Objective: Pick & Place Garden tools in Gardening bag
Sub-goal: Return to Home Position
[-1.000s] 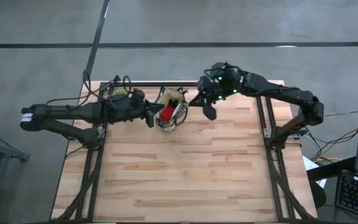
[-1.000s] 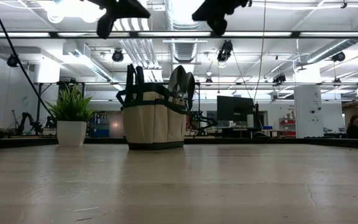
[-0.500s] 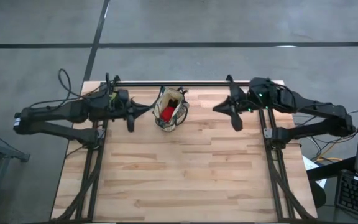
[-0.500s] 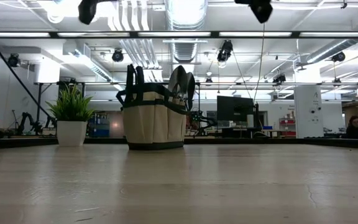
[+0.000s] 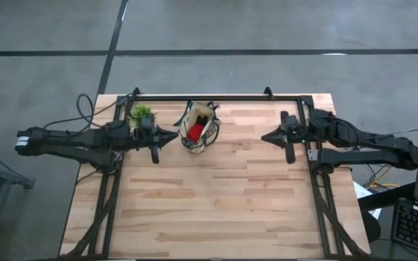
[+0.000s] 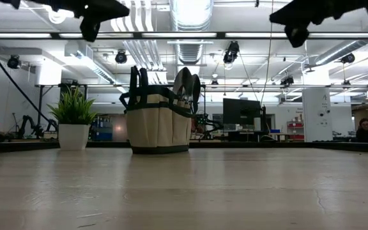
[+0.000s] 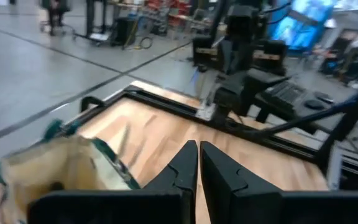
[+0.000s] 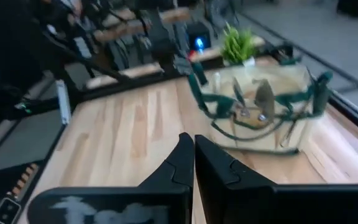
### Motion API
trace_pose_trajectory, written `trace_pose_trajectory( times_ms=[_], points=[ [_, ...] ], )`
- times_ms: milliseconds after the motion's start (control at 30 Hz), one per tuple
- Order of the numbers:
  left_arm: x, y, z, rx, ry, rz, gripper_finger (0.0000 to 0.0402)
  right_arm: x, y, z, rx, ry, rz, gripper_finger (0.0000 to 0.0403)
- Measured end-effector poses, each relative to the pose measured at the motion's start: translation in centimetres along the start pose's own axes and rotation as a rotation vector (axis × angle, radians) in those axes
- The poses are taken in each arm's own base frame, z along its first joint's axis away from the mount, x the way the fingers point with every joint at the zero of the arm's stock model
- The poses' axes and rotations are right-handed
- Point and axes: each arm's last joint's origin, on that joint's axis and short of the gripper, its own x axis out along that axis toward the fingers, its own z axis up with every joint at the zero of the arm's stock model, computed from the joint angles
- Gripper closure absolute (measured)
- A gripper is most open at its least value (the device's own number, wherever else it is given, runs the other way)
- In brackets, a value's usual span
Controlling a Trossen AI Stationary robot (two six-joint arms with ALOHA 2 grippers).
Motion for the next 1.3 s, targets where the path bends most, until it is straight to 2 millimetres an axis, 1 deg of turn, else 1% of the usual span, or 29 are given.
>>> trace_pose_trajectory(
  times_ms=[167, 267, 333, 467, 633, 900, 1200, 1300],
  points=[
    [-1.2, 0.6, -3.2, -0.019, 0.025, -0.029, 0.0381, -2.7, 0.2, -1.6, -0.051, -0.151, 0.003, 0.0394],
    [-1.8, 1.1, -4.9, -0.018, 0.040, -0.032, 0.0381, -3.7, -0.1, -3.7, -0.185, -0.122, -0.022, 0.0394],
    [-2.1, 1.5, -5.8, -0.036, 0.028, -0.014, 0.0381, -4.0, -0.4, -5.1, -0.211, -0.091, -0.029, 0.0394],
    [-2.6, 1.9, -6.7, -0.020, -0.064, -0.032, 0.0381, -4.4, -0.6, -6.8, -0.178, -0.150, -0.019, 0.0394],
    [-3.6, 2.5, -7.6, 0.011, -0.101, -0.033, 0.0381, -5.1, -0.8, -8.2, -0.186, -0.202, -0.015, 0.0394],
    [-4.7, 3.6, -9.7, 0.029, -0.148, 0.024, 0.0381, -5.0, -1.3, -10.4, -0.192, -0.238, -0.029, 0.0394],
    [-5.0, 4.6, -12.7, 0.015, -0.193, 0.024, 0.0381, -3.4, -2.3, -13.0, -0.220, -0.156, -0.043, 0.0394],
    [-5.0, 4.8, -13.2, 0.023, -0.169, 0.038, 0.0381, -2.9, -2.6, -13.9, -0.213, -0.126, -0.047, 0.0394]
  ],
)
